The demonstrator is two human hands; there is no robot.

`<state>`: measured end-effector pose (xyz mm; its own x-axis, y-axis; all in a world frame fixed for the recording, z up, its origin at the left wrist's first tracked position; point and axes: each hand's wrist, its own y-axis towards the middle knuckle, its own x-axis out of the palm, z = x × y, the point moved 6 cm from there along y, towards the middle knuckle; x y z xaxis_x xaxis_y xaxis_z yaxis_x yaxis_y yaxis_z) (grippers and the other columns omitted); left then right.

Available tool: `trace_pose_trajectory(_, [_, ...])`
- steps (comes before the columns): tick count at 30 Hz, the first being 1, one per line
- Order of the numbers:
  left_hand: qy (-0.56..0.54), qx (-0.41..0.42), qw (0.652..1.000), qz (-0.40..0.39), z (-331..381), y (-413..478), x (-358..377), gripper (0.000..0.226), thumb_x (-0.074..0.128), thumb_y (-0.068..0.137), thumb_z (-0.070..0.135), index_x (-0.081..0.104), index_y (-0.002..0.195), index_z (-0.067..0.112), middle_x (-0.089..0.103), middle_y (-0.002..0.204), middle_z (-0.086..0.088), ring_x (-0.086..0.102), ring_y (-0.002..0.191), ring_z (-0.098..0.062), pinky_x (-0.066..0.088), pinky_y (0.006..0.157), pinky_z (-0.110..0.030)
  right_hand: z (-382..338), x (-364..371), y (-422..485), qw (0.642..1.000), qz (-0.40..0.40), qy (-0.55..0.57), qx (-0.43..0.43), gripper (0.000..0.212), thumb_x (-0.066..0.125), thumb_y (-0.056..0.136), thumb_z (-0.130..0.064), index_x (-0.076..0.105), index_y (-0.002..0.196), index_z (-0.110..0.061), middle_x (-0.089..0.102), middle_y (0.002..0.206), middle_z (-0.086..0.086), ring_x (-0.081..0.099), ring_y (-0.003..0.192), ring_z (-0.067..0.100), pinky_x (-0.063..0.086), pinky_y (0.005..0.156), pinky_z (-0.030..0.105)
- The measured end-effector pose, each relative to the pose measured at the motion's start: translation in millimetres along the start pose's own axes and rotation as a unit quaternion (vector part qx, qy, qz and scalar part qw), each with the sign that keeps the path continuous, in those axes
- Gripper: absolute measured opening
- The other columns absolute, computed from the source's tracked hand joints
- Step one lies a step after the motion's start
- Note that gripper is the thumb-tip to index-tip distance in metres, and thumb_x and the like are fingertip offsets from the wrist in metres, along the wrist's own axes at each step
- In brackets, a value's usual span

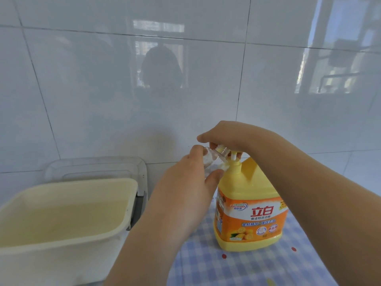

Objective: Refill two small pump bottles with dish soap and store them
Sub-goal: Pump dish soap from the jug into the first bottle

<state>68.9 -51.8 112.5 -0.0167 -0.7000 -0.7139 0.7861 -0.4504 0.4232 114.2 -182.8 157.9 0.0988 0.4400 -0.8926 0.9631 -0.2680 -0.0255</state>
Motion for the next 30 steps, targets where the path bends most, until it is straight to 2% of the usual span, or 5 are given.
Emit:
trace_pose_trajectory(7, [0.011, -0.001, 1.0, -0.012, -2.3, 0.9, 3.5, 0.036, 0.047, 0.094, 0.051, 0.037, 0.123, 0.034, 0.062, 0.11, 0.012, 0.065, 0.077, -0.014, 0.057, 0.071, -0.037, 3.7, 3.1, 0.8, 1.0, 0.012, 0.014, -0.006, 0.037, 0.051, 0.094, -0.046, 0.056, 0.077, -0.013, 0.059, 0.077, 0.001, 0.054, 0.063, 0.018, 0.04, 0.053, 0.027])
trace_pose_trajectory(11, [0.013, -0.005, 1.0, -0.026, -4.2, 2.0, 6.4, 0.037, 0.048, 0.094, 0.049, 0.038, 0.125, 0.031, 0.063, 0.105, 0.011, 0.064, 0.083, -0.013, 0.058, 0.071, -0.037, 2.7, 5.3, 1.2, 0.999, 0.032, 0.013, -0.019, 0.029, 0.052, 0.095, -0.04, 0.06, 0.089, -0.013, 0.051, 0.075, -0.006, 0.046, 0.063, 0.009, 0.03, 0.051, 0.024])
trace_pose_trajectory(20, [0.034, -0.009, 0.999, -0.027, -0.6, -0.7, 5.3, 0.035, 0.045, 0.095, 0.05, 0.038, 0.124, 0.032, 0.059, 0.113, 0.013, 0.065, 0.076, -0.013, 0.056, 0.074, -0.033, 2.5, 4.2, 0.6, 0.999, 0.035, 0.013, -0.027, 0.028, 0.052, 0.095, -0.04, 0.06, 0.093, -0.013, 0.053, 0.084, -0.004, 0.044, 0.063, 0.007, 0.029, 0.05, 0.022])
trace_pose_trajectory(25, [0.029, -0.01, 0.999, -0.027, 0.6, -1.7, 3.1, 0.033, 0.046, 0.095, 0.049, 0.039, 0.121, 0.031, 0.059, 0.111, 0.012, 0.065, 0.078, -0.012, 0.057, 0.072, -0.035, 3.6, 3.8, 1.6, 0.999, 0.045, 0.011, -0.03, 0.033, 0.049, 0.095, -0.044, 0.06, 0.09, -0.014, 0.05, 0.075, -0.01, 0.046, 0.063, 0.006, 0.03, 0.051, 0.022])
trace_pose_trajectory(30, [0.03, -0.003, 0.999, -0.016, 0.3, -0.5, -2.3, 0.034, 0.049, 0.094, 0.048, 0.04, 0.122, 0.031, 0.059, 0.112, 0.011, 0.062, 0.086, -0.013, 0.055, 0.073, -0.035, 1.9, 0.8, 5.3, 0.997, 0.072, -0.013, -0.036, 0.042, 0.044, 0.095, -0.048, 0.064, 0.082, -0.013, 0.058, 0.078, -0.005, 0.052, 0.066, 0.011, 0.036, 0.054, 0.024])
